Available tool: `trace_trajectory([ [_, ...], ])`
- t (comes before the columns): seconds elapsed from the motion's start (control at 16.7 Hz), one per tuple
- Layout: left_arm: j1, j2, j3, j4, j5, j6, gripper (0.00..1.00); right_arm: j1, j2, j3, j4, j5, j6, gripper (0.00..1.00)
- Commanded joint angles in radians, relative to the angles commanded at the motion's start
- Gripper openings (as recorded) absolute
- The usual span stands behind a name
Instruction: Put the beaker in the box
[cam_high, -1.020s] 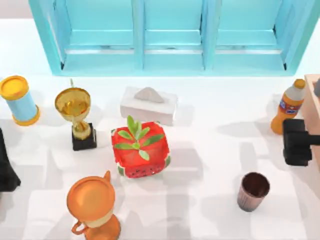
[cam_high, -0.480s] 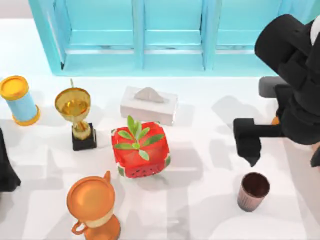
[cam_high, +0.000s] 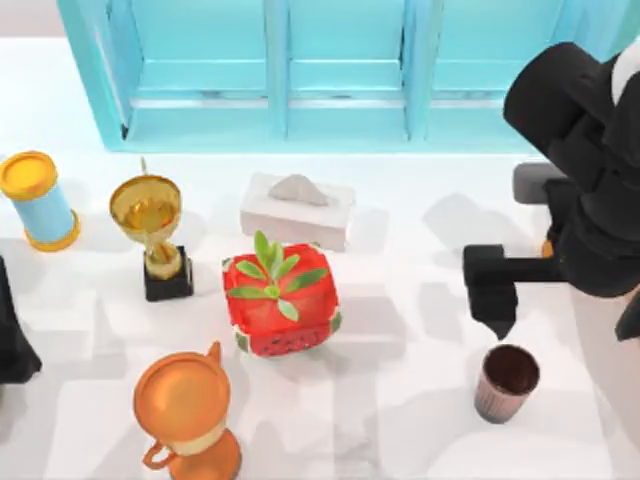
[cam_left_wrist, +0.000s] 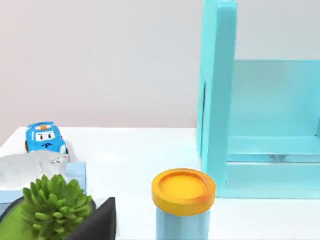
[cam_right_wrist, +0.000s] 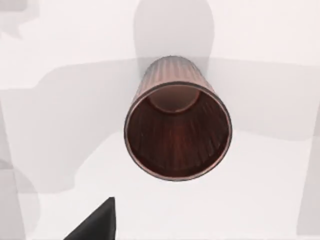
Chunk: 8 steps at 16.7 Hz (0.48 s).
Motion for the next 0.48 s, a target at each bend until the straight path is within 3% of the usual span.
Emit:
trace_trajectory([
  [0.48,0.0,0.0,0.0,0.0,0.0,0.0,1.0,0.007,0.089,-0.251,0.346,0.0,0.008,1.0],
])
